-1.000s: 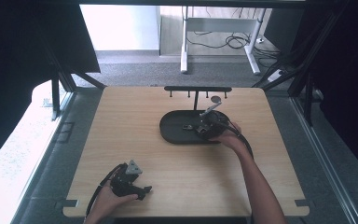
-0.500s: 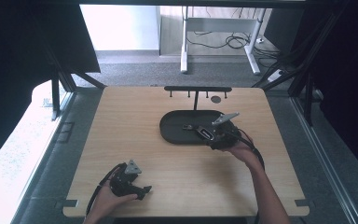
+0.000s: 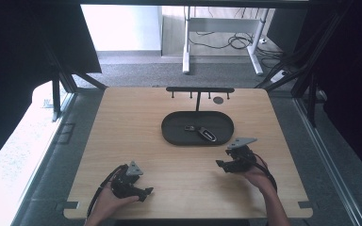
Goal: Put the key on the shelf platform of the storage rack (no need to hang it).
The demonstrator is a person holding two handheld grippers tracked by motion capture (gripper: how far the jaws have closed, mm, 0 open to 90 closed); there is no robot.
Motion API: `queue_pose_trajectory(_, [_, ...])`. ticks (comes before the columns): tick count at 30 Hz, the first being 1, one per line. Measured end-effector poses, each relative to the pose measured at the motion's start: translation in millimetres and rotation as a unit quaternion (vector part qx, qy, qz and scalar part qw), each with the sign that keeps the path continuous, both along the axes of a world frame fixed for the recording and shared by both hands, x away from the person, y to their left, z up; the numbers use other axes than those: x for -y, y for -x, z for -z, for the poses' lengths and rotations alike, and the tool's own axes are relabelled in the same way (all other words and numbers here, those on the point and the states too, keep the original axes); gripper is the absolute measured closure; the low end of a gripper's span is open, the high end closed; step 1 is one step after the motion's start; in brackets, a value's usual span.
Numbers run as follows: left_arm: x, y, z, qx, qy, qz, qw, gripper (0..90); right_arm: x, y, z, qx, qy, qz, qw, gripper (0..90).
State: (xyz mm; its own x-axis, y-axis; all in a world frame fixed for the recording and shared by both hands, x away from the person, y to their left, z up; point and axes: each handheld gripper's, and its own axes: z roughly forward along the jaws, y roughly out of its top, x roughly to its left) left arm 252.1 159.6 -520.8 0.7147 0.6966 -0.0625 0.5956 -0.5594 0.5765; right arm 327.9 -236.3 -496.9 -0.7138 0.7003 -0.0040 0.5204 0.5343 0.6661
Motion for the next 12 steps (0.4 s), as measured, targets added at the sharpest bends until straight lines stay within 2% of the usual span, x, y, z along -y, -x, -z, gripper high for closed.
queue_pose_trajectory(3, [0.1,0.1,-0.3,0.001,-0.001,0.001,1.0,19.7,4.3,8.0,7.9,-0.004,0.008,0.003,1.0,37.9])
queue_pose_trajectory(6, [0.5,0.6,-0.9,0.002,-0.001,0.001,1.0,19.7,5.9,9.5,9.1,-0.004,0.001,0.005,1.0,38.0])
queue_pose_trajectory(12, [0.1,1.2,-2.3,0.004,0.001,-0.001,1.0,19.7,7.7,13.0,7.6,0.012,-0.009,0.012,0.9998,37.2])
